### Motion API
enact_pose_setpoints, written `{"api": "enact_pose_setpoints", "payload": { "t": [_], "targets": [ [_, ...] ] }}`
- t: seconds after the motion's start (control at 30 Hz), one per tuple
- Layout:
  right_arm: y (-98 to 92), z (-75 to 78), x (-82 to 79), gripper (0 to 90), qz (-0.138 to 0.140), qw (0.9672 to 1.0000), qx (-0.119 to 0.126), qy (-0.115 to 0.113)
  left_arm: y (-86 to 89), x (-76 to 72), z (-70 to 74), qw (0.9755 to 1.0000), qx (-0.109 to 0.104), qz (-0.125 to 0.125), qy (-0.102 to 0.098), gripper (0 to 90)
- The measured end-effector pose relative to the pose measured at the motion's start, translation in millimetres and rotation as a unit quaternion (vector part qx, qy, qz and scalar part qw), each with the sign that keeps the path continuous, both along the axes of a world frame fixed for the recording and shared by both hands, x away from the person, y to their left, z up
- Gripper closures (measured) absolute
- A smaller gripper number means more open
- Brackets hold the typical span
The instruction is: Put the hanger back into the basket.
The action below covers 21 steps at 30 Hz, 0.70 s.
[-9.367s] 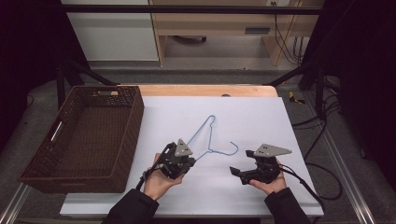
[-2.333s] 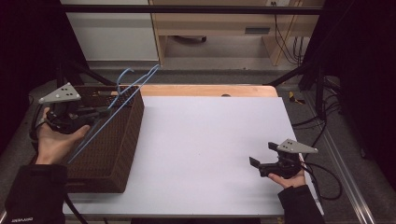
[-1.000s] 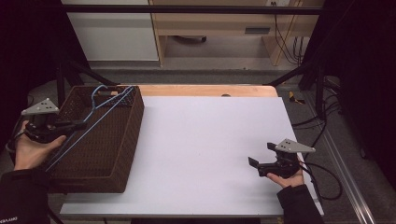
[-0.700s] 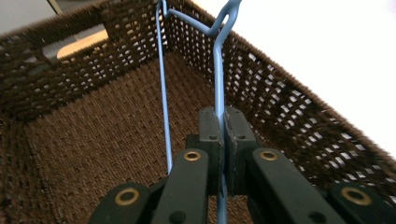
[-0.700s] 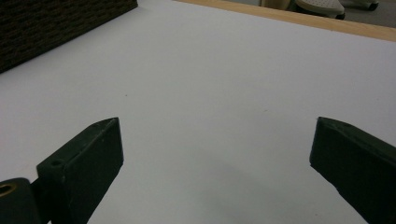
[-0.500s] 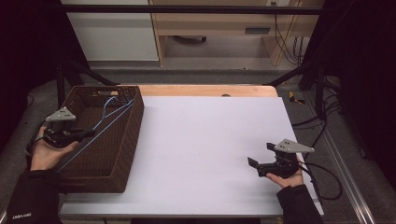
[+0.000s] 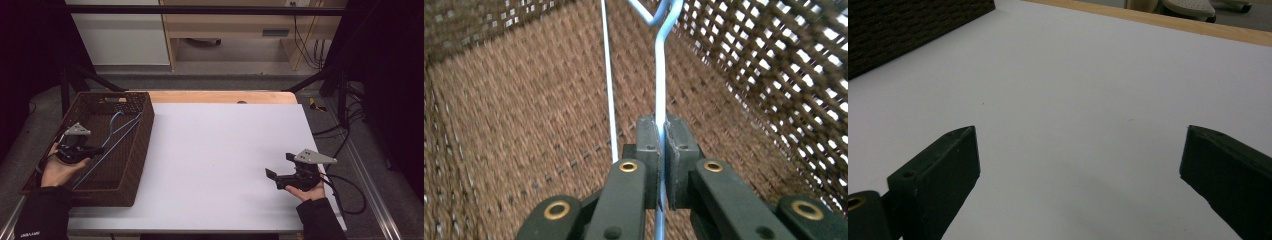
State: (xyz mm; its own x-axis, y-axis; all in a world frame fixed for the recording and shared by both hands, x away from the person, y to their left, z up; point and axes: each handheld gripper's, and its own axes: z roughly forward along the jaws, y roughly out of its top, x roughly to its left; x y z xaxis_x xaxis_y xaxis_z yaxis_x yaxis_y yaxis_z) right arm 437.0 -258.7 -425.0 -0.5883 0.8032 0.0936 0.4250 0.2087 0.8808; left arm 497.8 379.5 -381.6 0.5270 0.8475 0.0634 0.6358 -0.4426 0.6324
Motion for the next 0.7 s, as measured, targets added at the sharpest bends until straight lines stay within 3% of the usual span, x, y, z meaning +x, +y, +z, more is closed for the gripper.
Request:
{"api": "enact_pose_setpoints", "payload": {
  "t": [0.1,0.27,0.4,0.5,0.7],
  "targets": [
    [-1.0,0.3,0.1,3.1,0.001,1.0000,-0.003,-0.002,0.3,-4.1,3.5,0.9999,-0.012,-0.003,-0.009,81.0],
    [-0.9,1.1,-0.5,3.1,-0.001,1.0000,0.000,-0.003,0.9,-16.2,19.9,0.9981,-0.043,0.001,-0.045,70.9],
    [-1.3,2.1,-1.0,3.0,-0.002,1.0000,0.004,-0.003,-3.2,-28.1,32.7,0.9932,-0.086,0.005,-0.078,62.1],
    [-2.0,2.8,-1.4,3.1,-0.004,1.0000,0.004,-0.007,-12.3,-36.6,38.5,0.9880,-0.110,0.004,-0.108,52.6],
    [-2.9,4.3,-2.1,2.9,-0.004,0.9999,0.012,-0.010,-34.5,-51.4,47.6,0.9796,-0.144,-0.008,-0.140,32.2]
  ]
}}
